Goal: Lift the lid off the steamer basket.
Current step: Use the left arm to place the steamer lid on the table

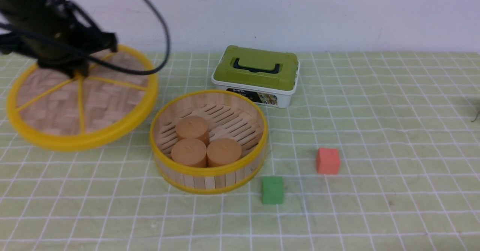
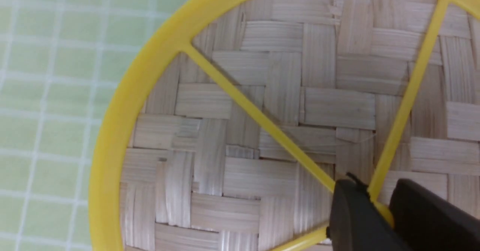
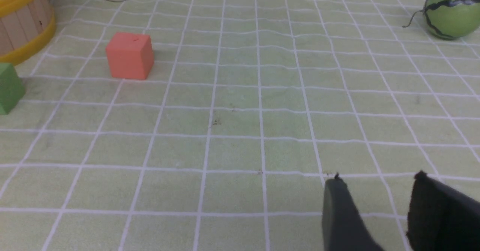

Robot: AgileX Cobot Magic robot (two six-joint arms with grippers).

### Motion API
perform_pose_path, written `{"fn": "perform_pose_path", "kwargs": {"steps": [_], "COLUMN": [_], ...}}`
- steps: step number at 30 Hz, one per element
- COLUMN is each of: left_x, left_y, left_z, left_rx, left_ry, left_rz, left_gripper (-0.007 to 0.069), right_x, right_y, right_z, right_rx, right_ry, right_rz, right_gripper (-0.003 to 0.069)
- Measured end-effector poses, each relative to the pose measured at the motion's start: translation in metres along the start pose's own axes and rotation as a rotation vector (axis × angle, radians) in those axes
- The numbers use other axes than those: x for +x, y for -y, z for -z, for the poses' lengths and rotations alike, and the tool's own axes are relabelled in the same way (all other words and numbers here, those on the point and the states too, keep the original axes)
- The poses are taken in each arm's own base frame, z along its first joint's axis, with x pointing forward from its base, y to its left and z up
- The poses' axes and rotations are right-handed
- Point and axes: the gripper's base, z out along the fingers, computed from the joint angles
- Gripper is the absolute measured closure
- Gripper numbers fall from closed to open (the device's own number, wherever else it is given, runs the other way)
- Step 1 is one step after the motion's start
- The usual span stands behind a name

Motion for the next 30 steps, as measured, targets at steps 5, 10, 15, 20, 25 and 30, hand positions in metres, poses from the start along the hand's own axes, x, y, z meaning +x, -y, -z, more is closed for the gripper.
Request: {"fn": "perform_pose_path", "kwargs": {"steps": [5,10,15,20,25,30], "left_x": [0.016,0.029,0.038,0.049,0.054,0.052], "left_y": [-0.025,-0.032,-0.029,-0.028,-0.026,-0.023], "left_z": [-0.027,-0.057,-0.093,-0.127,-0.139,-0.141], "left_rx": [-0.028,-0.022,-0.034,-0.045,-0.040,-0.008], "left_ry": [-0.010,-0.004,-0.056,-0.117,-0.145,-0.118], "left_rz": [0.064,0.093,0.085,0.070,0.082,0.121], "left_gripper": [0.0515,0.0515,0.0515,0.0515,0.0515,0.0515], "right_x": [0.000,0.000,0.000,0.000,0.000,0.000], "right_y": [0.000,0.000,0.000,0.000,0.000,0.000], "right_z": [0.000,0.000,0.000,0.000,0.000,0.000], "right_rx": [0.000,0.000,0.000,0.000,0.000,0.000], "right_ry": [0.000,0.000,0.000,0.000,0.000,0.000], "right_rz": [0.000,0.000,0.000,0.000,0.000,0.000], "right_gripper": [0.0418,0.0418,0.0418,0.0418,0.0418,0.0418]}}
